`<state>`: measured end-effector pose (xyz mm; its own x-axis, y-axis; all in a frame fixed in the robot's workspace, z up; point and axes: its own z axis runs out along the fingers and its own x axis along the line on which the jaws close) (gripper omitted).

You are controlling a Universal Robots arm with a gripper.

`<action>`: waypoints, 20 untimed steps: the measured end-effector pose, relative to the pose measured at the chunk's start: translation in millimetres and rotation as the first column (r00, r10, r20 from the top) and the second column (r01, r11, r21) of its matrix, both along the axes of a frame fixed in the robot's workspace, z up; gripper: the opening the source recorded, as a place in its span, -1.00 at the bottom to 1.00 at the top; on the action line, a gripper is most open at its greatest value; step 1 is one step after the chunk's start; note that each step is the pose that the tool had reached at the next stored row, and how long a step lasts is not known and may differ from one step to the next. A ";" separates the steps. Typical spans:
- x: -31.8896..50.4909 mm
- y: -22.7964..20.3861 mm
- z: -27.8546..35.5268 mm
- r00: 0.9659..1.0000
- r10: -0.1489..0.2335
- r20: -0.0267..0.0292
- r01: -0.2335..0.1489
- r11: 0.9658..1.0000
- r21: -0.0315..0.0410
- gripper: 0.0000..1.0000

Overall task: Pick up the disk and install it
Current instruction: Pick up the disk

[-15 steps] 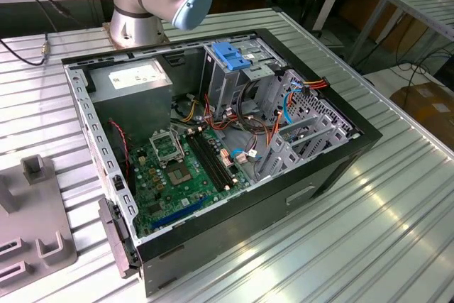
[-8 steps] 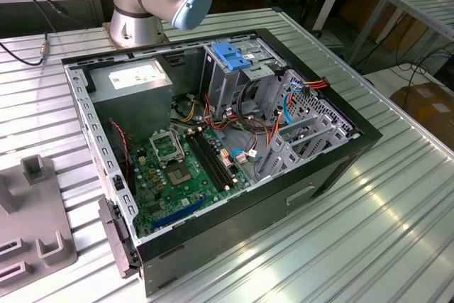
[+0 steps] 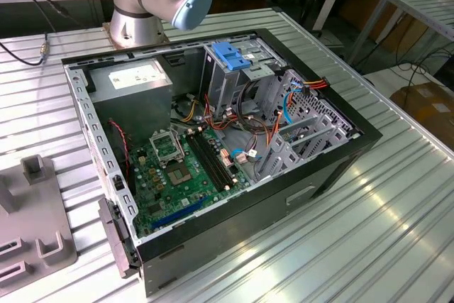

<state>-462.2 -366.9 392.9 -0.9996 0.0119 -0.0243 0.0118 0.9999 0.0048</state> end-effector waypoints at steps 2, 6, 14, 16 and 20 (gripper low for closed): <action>0.0 0.0 0.0 1.000 0.002 0.000 -0.002 1.000 0.000 -0.80; 0.0 0.1 0.0 0.999 0.046 0.000 -0.046 0.999 0.000 -0.80; 0.0 0.0 0.0 0.971 0.240 0.000 -0.240 0.971 0.000 -0.80; 0.0 0.0 0.0 0.958 0.286 0.000 -0.286 0.958 0.000 -0.80; 0.0 0.0 0.0 0.934 0.358 0.000 -0.358 0.934 0.000 -0.80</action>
